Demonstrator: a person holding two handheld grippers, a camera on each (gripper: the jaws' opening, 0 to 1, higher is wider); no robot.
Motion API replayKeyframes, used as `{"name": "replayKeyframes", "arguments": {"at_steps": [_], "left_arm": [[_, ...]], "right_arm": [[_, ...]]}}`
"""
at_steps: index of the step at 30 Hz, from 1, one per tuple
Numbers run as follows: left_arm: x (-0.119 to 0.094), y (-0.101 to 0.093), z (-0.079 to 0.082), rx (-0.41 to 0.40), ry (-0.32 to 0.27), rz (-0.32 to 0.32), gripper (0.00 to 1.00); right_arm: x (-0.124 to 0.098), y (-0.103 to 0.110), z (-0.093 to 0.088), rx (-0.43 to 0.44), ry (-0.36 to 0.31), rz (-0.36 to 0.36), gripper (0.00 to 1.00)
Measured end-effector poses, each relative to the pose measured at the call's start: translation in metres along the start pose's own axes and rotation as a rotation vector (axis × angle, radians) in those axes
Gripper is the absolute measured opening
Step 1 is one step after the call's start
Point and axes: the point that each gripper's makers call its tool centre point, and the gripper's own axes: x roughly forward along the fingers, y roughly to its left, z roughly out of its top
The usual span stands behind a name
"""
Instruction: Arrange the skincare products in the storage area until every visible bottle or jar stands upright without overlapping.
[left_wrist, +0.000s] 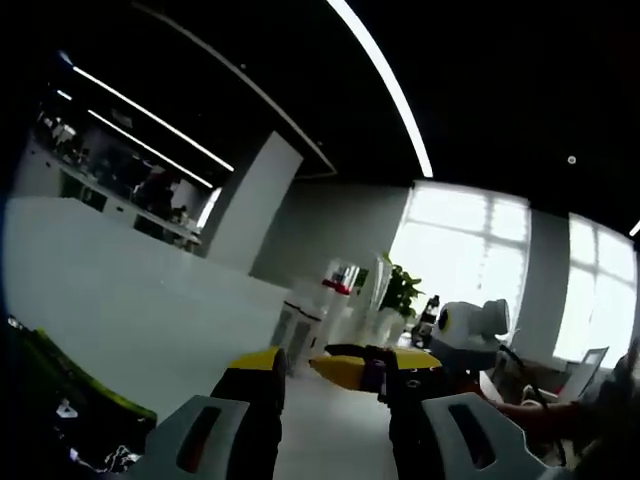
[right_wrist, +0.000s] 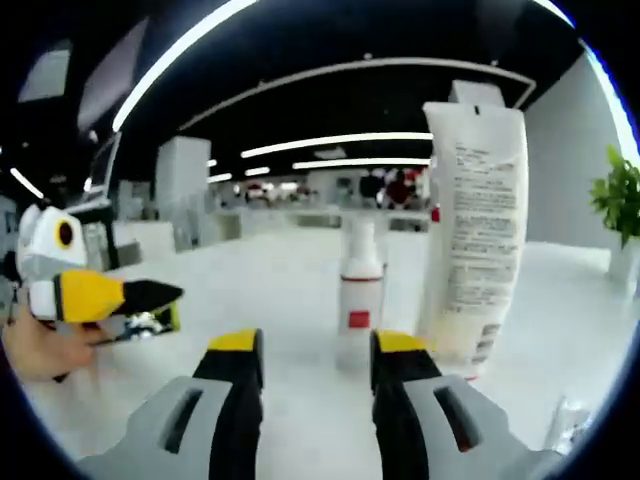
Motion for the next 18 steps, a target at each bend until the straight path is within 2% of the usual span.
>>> {"name": "replayKeyframes", "arguments": {"at_steps": [2, 5, 8, 12, 16, 18], "left_arm": [[0.000, 0.001, 0.001, -0.007, -0.009, 0.004, 0.41], [0.001, 0.002, 0.001, 0.011, -0.007, 0.023, 0.41], [0.002, 0.002, -0.001, 0.024, 0.002, 0.027, 0.41], [0.001, 0.001, -0.002, 0.023, 0.003, 0.025, 0.41], [0.001, 0.001, -0.002, 0.017, -0.001, 0.031, 0.41], [0.001, 0.001, -0.003, 0.019, 0.001, 0.033, 0.41]], "right_arm": [[0.004, -0.008, -0.003, -0.005, 0.008, -0.039, 0.40], [0.011, -0.015, -0.008, 0.060, 0.024, -0.061, 0.39], [0.017, -0.022, -0.009, 0.080, 0.038, -0.080, 0.32], [0.023, -0.019, -0.010, 0.117, 0.045, -0.074, 0.32], [0.026, -0.018, -0.014, 0.105, 0.071, -0.081, 0.19], [0.026, -0.016, -0.015, 0.106, 0.078, -0.073, 0.19]]}}
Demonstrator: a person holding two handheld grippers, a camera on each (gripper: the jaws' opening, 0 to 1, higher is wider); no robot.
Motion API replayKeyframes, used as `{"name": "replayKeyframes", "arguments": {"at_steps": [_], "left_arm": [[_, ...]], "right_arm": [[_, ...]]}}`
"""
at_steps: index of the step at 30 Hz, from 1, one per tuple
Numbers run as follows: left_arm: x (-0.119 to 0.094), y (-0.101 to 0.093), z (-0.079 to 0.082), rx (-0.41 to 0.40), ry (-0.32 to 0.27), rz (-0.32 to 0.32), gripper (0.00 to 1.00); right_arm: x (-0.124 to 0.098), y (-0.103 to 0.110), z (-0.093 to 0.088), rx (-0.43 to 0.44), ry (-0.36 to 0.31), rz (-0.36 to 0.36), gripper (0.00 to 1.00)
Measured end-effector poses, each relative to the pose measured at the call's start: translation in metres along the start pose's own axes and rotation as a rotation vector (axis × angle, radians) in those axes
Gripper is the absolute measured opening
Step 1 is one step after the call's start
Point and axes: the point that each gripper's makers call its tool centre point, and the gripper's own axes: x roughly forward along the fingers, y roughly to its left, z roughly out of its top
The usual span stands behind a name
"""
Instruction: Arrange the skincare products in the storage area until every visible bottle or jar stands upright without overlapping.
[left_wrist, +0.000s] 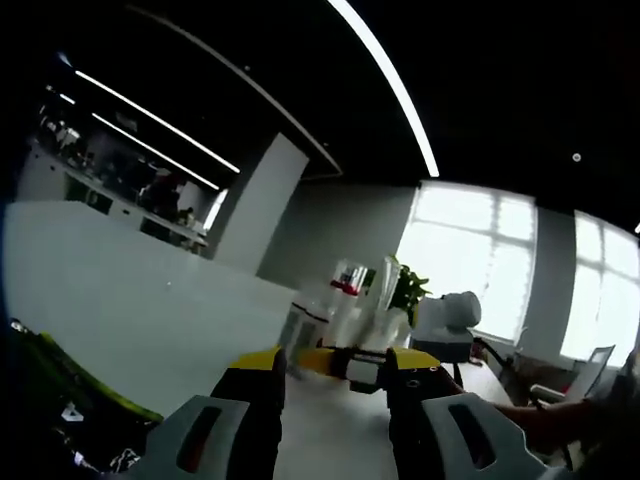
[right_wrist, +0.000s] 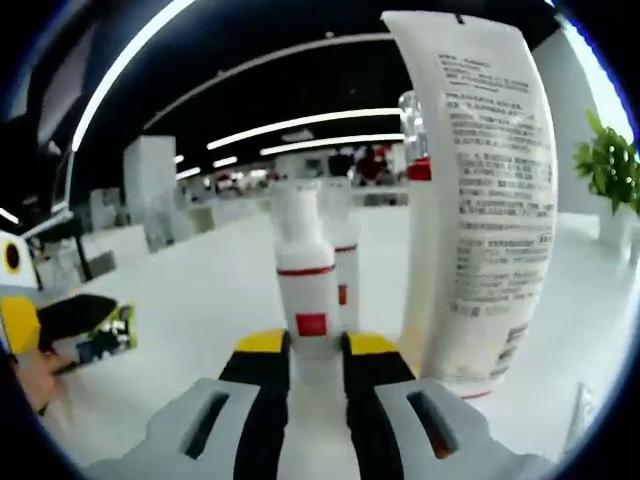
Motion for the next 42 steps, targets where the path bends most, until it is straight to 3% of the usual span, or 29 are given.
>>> {"name": "replayKeyframes", "arguments": {"at_steps": [17, 33, 35, 39, 42], "left_arm": [[0.000, 0.001, -0.001, 0.004, 0.003, 0.009, 0.41], [0.000, 0.002, 0.000, 0.008, 0.004, 0.010, 0.41], [-0.001, 0.001, -0.001, 0.009, 0.004, 0.010, 0.41], [-0.002, 0.000, -0.001, 0.008, 0.002, 0.010, 0.41], [-0.003, -0.001, -0.001, 0.007, 0.001, 0.009, 0.41]], "right_arm": [[-0.022, -0.012, -0.003, -0.058, 0.008, -0.099, 0.18], [-0.023, -0.008, -0.004, -0.025, 0.020, -0.072, 0.18], [-0.025, -0.003, -0.003, -0.025, 0.008, -0.056, 0.21], [-0.028, -0.001, 0.004, -0.044, -0.036, -0.039, 0.38], [-0.026, 0.001, 0.013, -0.048, -0.069, -0.031, 0.41]]}}
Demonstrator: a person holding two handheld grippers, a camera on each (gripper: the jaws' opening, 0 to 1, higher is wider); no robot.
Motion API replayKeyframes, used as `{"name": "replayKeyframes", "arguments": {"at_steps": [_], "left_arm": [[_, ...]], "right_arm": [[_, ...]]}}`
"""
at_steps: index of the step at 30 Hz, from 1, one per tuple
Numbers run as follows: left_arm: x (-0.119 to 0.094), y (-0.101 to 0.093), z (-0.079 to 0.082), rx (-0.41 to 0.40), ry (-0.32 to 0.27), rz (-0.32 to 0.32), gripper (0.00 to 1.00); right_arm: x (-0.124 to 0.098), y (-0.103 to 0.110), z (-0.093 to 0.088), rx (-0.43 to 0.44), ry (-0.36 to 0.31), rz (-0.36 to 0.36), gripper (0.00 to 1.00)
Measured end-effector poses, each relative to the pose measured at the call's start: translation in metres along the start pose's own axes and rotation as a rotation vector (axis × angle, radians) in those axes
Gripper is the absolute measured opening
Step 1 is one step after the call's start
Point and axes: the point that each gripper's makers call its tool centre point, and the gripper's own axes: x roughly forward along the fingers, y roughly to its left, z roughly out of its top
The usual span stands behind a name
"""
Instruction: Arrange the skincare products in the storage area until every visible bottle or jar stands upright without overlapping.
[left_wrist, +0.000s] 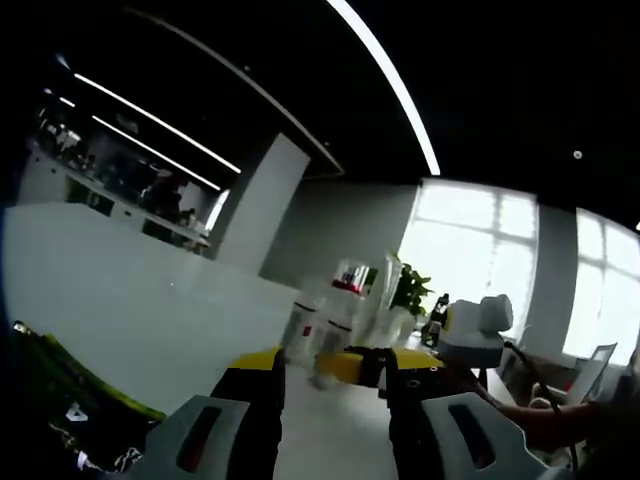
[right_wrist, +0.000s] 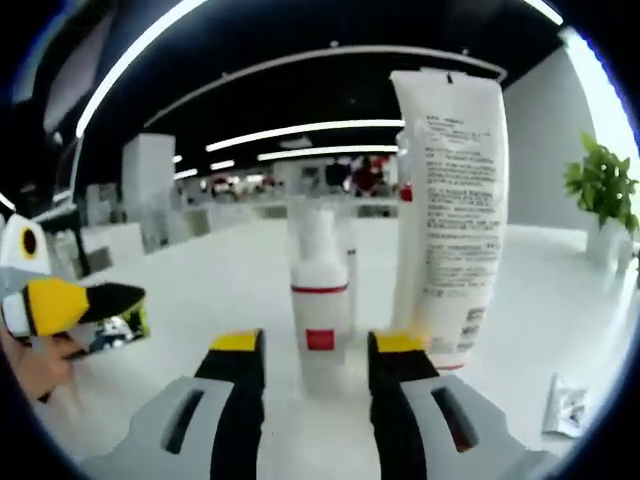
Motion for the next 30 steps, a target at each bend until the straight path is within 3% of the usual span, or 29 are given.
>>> {"name": "replayKeyframes", "arguments": {"at_steps": [8, 26, 30], "left_arm": [[0.000, 0.001, 0.000, 0.000, 0.001, 0.000, 0.41], [0.000, 0.002, 0.001, -0.001, 0.000, 0.001, 0.41], [0.000, 0.001, 0.001, 0.001, 0.001, 0.000, 0.41]], "right_arm": [[-0.011, 0.003, 0.029, -0.048, -0.151, -0.001, 0.46], [-0.036, 0.009, 0.067, -0.086, -0.338, -0.011, 0.45], [-0.046, 0.013, 0.079, -0.098, -0.405, 0.001, 0.43]]}}
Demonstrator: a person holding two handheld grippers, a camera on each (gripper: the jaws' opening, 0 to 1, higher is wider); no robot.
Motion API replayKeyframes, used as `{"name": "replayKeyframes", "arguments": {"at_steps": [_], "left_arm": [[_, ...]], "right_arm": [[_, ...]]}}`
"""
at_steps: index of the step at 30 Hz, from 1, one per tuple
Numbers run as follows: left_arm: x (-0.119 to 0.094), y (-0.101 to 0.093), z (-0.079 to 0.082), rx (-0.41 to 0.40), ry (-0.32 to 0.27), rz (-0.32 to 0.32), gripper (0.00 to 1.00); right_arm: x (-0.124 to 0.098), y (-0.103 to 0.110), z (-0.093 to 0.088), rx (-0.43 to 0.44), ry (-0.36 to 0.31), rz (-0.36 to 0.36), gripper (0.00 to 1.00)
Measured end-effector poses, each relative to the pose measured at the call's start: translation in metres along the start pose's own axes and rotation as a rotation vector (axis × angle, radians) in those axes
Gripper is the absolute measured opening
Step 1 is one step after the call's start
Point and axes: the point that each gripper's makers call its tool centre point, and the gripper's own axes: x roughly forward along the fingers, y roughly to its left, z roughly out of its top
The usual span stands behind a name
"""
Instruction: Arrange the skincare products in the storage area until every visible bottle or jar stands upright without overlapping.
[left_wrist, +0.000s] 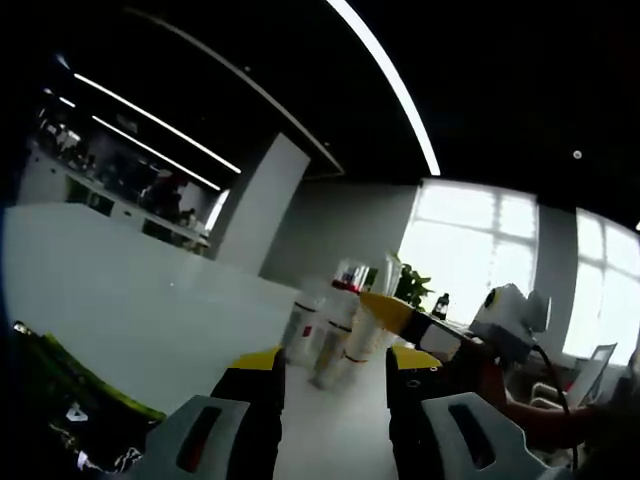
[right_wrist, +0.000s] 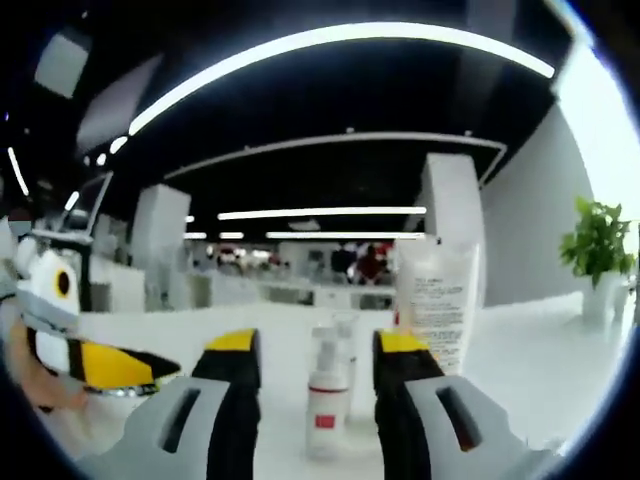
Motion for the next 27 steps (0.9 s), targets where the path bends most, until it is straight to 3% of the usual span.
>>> {"name": "replayKeyframes", "arguments": {"at_steps": [6, 8, 12, 15, 18, 20, 22, 23, 24, 25, 27], "left_arm": [[0.001, 0.002, 0.001, 0.001, -0.001, -0.002, 0.41], [0.001, 0.002, 0.002, 0.002, -0.002, -0.003, 0.41], [0.002, 0.003, 0.004, 0.014, -0.007, 0.000, 0.41], [0.001, 0.004, 0.005, 0.016, -0.012, 0.005, 0.41], [0.000, 0.006, 0.006, 0.026, -0.019, 0.019, 0.39], [-0.001, 0.009, 0.008, 0.035, -0.026, 0.034, 0.38], [-0.002, 0.012, 0.010, 0.058, -0.031, 0.059, 0.37], [-0.003, 0.013, 0.010, 0.074, -0.032, 0.076, 0.36], [-0.005, 0.016, 0.011, 0.098, -0.030, 0.099, 0.35], [-0.009, 0.026, 0.013, 0.173, -0.028, 0.182, 0.34], [-0.014, 0.034, 0.018, 0.262, -0.033, 0.259, 0.29]], "right_arm": [[0.001, -0.001, 0.019, -0.006, -0.104, 0.016, 0.42], [0.003, 0.002, 0.025, -0.008, -0.147, 0.043, 0.37], [0.001, 0.024, 0.027, 0.012, -0.151, 0.163, 0.18], [0.000, 0.031, 0.023, 0.005, -0.138, 0.184, 0.13], [-0.001, 0.040, 0.016, 0.013, -0.107, 0.229, 0.00], [0.000, 0.043, 0.012, 0.023, -0.093, 0.248, 0.00], [0.000, 0.053, -0.004, 0.064, -0.002, 0.294, 0.00], [0.001, 0.057, -0.007, 0.079, 0.008, 0.315, 0.00], [0.001, 0.063, -0.012, 0.096, 0.030, 0.342, 0.00], [0.001, 0.065, -0.017, 0.106, 0.060, 0.351, 0.00], [0.000, 0.072, -0.025, 0.115, 0.098, 0.382, 0.00]]}}
